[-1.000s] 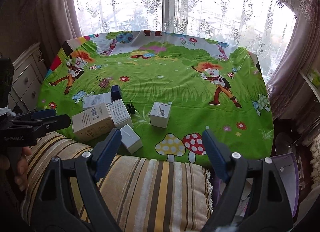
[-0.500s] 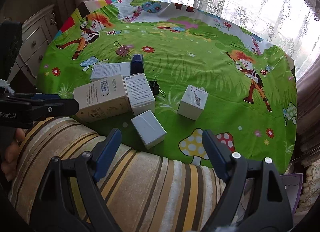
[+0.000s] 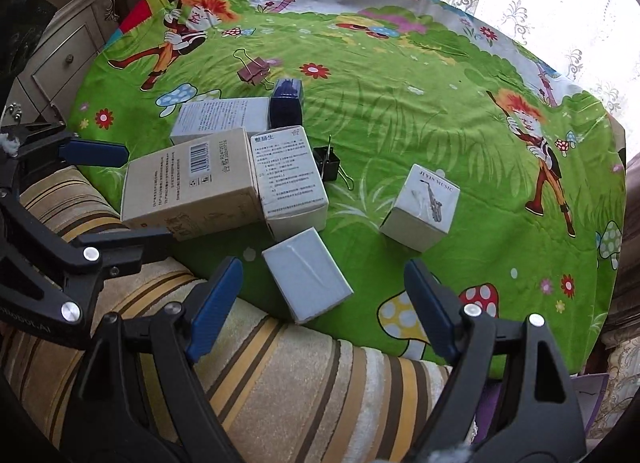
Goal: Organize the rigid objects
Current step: 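Grasp the beige barcode box with the left tool while the right tool grasps the pale blue box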
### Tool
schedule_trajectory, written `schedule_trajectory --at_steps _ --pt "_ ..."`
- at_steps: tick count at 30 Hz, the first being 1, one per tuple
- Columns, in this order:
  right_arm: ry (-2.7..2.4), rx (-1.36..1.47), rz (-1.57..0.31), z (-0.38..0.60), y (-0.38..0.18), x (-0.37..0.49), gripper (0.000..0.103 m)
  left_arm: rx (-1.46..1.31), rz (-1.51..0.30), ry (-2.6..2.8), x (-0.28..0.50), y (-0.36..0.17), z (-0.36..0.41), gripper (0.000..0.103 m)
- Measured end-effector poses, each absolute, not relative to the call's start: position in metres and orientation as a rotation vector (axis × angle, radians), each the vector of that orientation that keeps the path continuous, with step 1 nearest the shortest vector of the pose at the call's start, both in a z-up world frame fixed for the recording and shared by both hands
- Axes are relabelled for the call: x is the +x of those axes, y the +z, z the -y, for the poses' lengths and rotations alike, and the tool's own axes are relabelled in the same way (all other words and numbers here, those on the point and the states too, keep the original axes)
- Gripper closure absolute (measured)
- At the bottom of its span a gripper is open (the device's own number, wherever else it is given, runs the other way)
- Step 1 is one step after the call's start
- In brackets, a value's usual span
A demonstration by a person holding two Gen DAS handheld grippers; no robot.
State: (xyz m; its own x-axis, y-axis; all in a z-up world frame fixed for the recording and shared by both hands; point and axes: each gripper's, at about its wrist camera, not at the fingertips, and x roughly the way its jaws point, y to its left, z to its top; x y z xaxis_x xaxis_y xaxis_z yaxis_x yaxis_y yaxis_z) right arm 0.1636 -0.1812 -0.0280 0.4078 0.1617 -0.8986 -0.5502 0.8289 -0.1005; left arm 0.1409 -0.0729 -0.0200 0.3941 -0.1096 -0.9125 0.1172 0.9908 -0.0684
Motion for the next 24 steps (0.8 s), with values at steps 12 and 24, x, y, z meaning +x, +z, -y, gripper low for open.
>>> schedule_trajectory --at_steps 12,24 --pt "0.505 -0.38 -1.13 0.182 -0.045 0.169 0.048 -0.041 -1.188 -0.199 0.148 -0.035 0.071 0.026" --pt "0.535 -0.379 -1.092 0.184 -0.039 0.155 0.06 -0.076 -1.142 -0.233 0.135 -0.024 0.072 0.045"
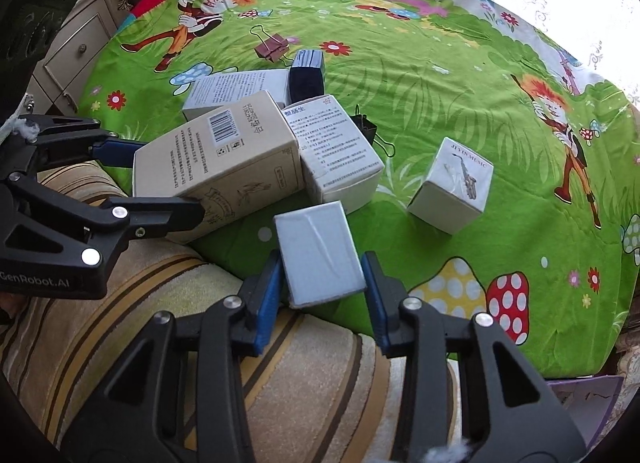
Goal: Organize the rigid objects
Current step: 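Grasp the beige barcode box with the left tool while the right tool grasps the pale blue box, then carry both boxes into the purple storage box and open both tools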
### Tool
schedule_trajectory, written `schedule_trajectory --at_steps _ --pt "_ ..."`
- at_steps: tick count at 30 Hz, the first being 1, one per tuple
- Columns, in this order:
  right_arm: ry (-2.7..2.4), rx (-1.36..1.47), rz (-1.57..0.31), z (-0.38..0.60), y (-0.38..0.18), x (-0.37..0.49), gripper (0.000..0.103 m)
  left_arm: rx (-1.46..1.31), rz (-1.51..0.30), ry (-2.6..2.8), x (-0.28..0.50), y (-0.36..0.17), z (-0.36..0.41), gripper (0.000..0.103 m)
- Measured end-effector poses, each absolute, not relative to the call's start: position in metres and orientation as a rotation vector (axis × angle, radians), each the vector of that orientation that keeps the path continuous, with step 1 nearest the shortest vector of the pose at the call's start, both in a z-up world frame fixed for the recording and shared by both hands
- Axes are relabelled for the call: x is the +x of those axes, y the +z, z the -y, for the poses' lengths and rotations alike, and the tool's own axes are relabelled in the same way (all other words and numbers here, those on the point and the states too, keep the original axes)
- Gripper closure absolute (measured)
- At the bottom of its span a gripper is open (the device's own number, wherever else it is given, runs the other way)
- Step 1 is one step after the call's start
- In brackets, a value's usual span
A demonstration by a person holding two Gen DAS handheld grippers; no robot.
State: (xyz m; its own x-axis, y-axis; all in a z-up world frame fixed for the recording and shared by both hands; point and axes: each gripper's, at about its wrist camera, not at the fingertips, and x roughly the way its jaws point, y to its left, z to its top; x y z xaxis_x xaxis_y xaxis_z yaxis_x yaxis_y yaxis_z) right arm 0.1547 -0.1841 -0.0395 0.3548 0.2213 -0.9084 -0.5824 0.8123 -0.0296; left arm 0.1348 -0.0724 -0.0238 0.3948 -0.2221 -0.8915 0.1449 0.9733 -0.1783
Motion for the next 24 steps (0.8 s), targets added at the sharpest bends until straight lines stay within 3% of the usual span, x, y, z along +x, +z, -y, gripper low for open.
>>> schedule_trajectory --at_steps 24 --pt "0.409 -0.264 -0.959 0.235 0.014 0.118 0.06 -0.153 -1.031 -0.326 0.098 0.023 0.099 0.051"
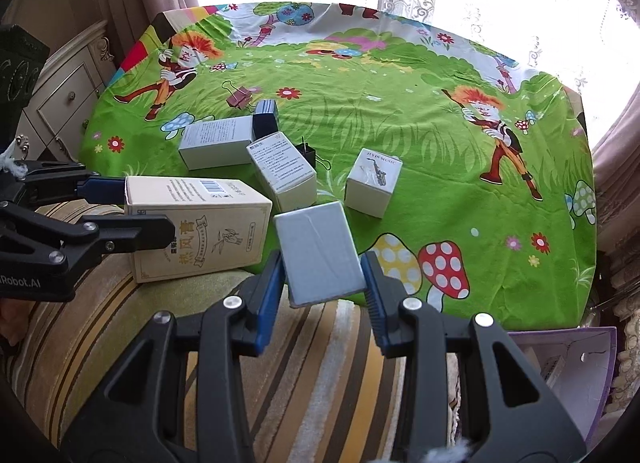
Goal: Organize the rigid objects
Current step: 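Carry both boxes into the purple storage box and open both tools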
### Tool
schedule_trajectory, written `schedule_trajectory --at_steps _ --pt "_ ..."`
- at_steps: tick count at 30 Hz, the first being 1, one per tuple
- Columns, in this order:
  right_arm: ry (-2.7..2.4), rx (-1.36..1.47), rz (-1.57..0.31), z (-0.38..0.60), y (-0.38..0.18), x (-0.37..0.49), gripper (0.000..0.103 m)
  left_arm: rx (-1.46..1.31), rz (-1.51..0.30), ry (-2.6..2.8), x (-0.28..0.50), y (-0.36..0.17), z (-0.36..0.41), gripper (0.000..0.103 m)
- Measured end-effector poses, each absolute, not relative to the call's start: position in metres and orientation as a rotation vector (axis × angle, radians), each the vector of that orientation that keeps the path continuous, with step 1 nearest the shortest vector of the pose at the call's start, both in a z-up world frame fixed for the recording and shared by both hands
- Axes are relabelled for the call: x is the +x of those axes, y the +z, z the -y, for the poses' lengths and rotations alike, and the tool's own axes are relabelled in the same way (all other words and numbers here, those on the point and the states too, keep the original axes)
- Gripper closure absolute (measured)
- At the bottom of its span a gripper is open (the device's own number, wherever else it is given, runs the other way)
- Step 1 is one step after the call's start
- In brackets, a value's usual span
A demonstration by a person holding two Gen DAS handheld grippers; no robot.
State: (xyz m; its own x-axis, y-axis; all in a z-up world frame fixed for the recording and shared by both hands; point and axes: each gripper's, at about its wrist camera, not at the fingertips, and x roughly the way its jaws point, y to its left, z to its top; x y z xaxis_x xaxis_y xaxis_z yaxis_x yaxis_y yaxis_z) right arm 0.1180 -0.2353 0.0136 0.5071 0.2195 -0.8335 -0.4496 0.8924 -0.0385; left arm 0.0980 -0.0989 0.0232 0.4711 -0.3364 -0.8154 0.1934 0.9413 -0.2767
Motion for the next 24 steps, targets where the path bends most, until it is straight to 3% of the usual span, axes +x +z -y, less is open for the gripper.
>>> schedule_trajectory --at_steps 24 --pt "0.15 -0.079 -0.918 0.364 0.047 0.062 0.06 -0.228 -0.994 -0.597 0.077 0.05 0.203 0.051"
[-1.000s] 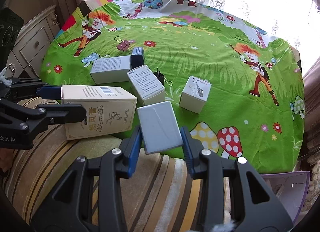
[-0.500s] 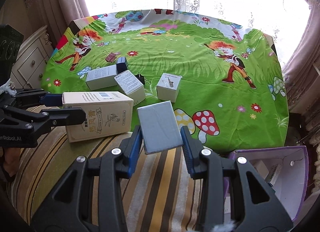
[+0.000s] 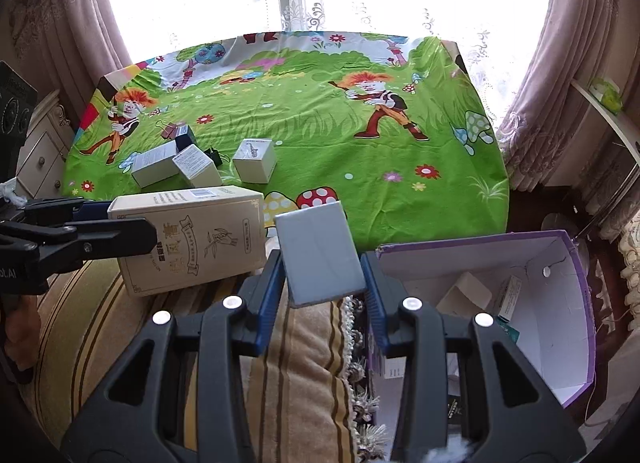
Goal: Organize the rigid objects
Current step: 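Carry both boxes into the purple storage box and open both tools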
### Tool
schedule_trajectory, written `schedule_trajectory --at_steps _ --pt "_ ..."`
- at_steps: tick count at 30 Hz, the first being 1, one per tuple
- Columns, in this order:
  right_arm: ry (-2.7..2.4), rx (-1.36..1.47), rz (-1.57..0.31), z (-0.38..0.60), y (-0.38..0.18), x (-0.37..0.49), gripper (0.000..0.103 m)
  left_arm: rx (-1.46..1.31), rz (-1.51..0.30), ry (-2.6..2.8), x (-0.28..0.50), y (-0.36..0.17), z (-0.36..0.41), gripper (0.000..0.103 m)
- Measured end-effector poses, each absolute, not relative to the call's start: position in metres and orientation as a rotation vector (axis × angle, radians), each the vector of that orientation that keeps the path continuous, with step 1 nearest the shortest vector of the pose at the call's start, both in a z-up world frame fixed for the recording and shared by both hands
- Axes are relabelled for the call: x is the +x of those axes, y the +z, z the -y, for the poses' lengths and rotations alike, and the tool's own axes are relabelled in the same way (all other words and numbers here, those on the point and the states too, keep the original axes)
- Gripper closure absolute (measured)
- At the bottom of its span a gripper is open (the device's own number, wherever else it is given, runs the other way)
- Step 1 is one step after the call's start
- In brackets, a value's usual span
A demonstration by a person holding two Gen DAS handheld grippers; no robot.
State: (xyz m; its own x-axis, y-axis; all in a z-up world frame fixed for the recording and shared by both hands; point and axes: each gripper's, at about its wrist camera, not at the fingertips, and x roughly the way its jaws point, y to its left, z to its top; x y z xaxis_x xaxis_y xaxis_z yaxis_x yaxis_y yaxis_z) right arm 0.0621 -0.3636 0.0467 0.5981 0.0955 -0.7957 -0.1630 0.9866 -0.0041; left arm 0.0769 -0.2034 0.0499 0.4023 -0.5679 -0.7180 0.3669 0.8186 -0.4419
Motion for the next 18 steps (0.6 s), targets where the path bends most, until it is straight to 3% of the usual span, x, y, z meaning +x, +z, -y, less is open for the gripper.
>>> schedule_trajectory --at_steps 18 --pt "-0.11 0.027 -0.902 0.459 0.056 0.044 0.06 -0.141 -1.044 -0.777 0.059 0.043 0.292 0.051"
